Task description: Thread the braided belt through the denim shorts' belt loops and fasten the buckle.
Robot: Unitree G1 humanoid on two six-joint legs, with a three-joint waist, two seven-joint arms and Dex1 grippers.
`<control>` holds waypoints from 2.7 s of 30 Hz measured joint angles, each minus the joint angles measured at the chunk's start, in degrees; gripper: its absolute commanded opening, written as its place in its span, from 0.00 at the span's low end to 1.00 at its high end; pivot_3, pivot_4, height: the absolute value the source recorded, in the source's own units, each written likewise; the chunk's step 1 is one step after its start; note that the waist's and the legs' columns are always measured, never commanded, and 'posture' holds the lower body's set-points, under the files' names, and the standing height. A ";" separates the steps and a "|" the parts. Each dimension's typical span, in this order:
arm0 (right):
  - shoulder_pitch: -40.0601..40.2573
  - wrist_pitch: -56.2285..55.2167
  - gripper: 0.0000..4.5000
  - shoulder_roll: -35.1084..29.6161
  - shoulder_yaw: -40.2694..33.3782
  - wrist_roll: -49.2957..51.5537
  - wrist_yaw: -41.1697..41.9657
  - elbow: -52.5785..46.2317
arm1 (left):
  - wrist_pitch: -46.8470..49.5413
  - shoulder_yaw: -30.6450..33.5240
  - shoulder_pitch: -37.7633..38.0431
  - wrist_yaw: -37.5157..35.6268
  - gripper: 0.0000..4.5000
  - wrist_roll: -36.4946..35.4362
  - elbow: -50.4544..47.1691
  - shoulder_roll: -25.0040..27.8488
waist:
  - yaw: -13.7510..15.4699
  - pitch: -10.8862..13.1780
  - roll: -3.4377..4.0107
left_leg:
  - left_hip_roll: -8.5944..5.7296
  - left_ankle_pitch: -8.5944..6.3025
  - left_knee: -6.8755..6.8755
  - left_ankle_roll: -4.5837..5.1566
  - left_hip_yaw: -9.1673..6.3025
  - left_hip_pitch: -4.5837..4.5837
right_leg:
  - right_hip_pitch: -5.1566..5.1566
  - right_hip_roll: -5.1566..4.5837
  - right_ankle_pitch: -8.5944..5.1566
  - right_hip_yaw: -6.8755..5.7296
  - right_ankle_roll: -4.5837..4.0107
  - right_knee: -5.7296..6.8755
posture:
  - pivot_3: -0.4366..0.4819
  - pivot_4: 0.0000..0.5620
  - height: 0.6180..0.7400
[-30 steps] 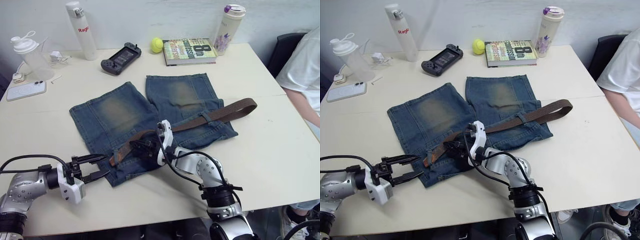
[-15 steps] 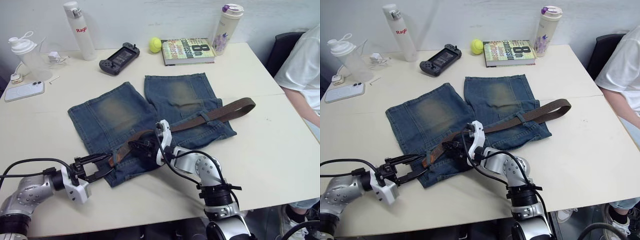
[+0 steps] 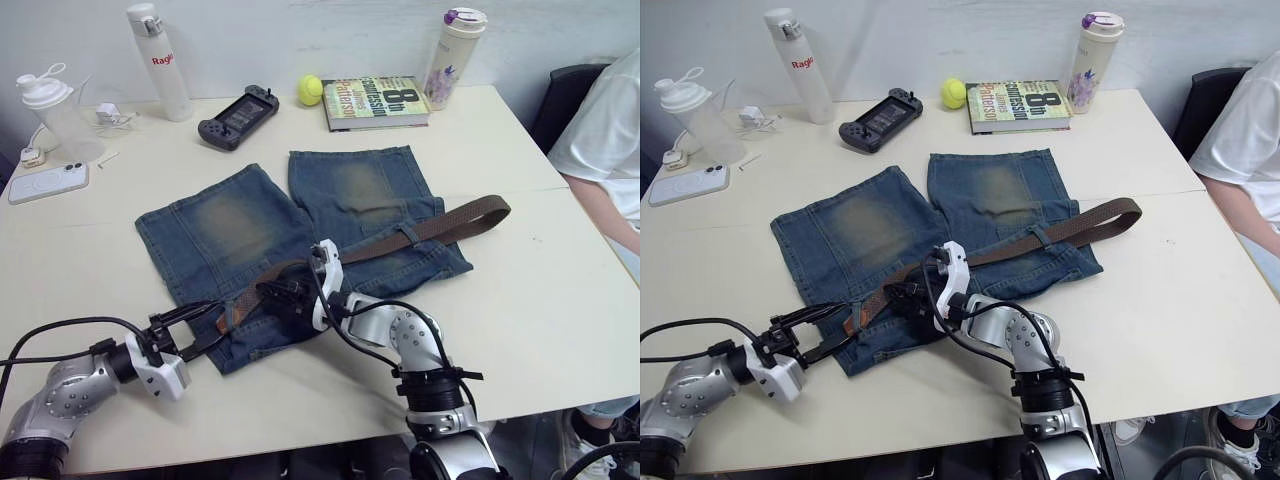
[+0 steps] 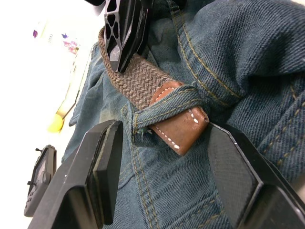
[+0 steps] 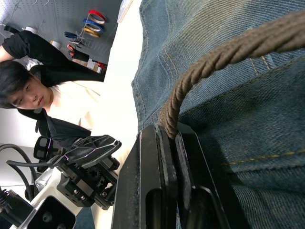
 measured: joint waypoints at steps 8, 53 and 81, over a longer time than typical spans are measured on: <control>0.00 0.18 0.00 0.04 -0.16 -0.45 0.36 -0.01 | 0.34 -0.01 0.67 2.06 0.53 2.60 -1.13 0.77 | 0.04 0.00 -0.01 | 0.00 -0.01 0.00 0.00 0.02 0.00 | 0.00 0.00 0.00 0.00 -0.01 -0.01 | 0.48 0.27 1.00; 10.06 -20.43 0.72 -65.88 14.99 -34.46 17.93 -34.95 | 2.52 -3.68 -1.13 8.55 0.00 7.74 -5.18 2.73 | 1.90 -0.03 0.43 | -0.08 -0.14 0.23 0.21 0.43 -0.09 | 0.07 -0.08 0.01 -0.02 -0.01 -0.72 | 0.48 0.27 1.00; 8.99 -21.04 0.01 -50.91 17.59 -52.92 21.46 -24.65 | -14.61 -2.94 -2.64 23.20 0.00 26.64 26.93 29.34 | 1.92 -0.36 -0.14 | 0.00 -0.40 0.43 0.57 0.41 -0.04 | 0.17 -0.08 0.07 -0.73 -0.10 -0.60 | 0.48 0.27 1.00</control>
